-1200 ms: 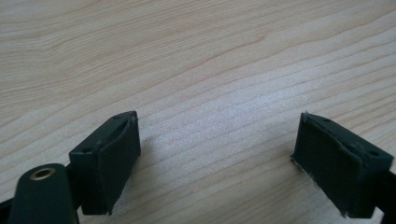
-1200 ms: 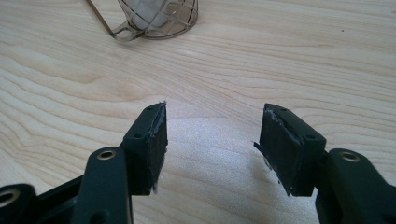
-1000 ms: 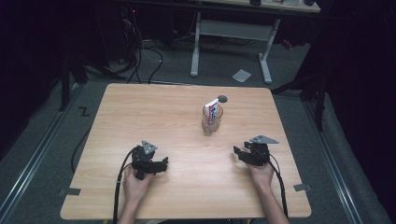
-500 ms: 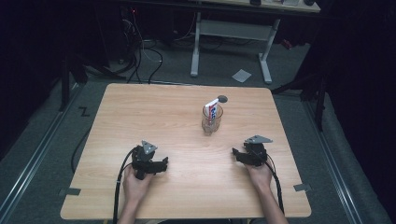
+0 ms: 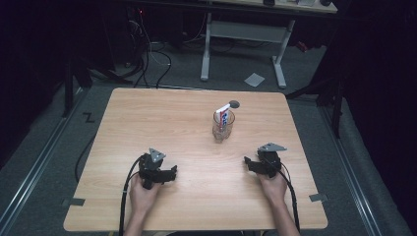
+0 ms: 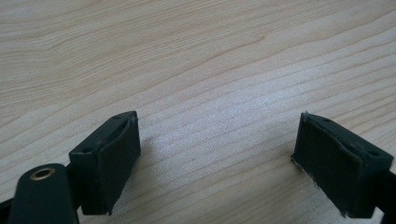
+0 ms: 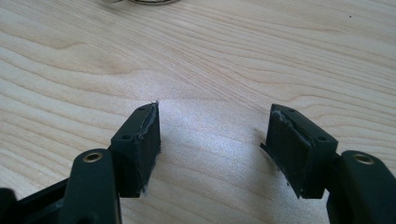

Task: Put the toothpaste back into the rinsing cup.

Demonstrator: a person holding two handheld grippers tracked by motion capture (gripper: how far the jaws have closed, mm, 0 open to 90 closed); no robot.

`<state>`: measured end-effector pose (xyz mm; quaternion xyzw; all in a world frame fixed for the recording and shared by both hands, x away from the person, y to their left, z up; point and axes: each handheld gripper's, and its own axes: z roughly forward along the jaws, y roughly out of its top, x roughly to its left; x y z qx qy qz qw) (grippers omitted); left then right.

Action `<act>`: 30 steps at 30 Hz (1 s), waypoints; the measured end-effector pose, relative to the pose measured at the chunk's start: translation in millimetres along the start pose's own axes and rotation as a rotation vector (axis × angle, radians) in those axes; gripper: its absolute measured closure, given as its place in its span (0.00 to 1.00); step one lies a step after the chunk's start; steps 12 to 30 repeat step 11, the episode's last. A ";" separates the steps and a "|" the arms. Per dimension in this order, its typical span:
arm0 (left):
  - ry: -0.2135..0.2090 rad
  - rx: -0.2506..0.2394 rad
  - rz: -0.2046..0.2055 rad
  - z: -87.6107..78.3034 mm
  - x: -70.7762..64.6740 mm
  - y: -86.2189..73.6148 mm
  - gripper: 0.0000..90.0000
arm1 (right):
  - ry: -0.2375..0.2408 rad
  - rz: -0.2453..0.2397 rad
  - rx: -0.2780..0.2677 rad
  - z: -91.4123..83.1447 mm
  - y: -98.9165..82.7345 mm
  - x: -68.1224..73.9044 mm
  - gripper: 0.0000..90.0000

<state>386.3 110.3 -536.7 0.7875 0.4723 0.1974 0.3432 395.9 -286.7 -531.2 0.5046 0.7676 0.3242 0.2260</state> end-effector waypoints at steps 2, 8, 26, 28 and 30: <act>0.000 0.000 0.000 0.0 0.0 0.0 0.16 | 0.001 0.000 0.000 0.0 0.0 0.0 0.39; 0.000 -0.001 -0.001 0.1 -0.1 0.0 0.16 | 0.001 -0.001 0.000 0.0 0.0 0.0 0.39; 0.000 -0.001 -0.001 0.1 -0.1 0.0 0.16 | 0.002 -0.001 0.001 0.0 0.0 0.1 0.39; 0.000 -0.001 -0.001 0.1 -0.1 0.0 0.16 | 0.002 -0.001 0.001 0.0 0.0 0.1 0.39; 0.000 -0.001 -0.001 0.1 -0.1 0.0 0.16 | 0.002 -0.001 0.001 0.0 0.0 0.1 0.39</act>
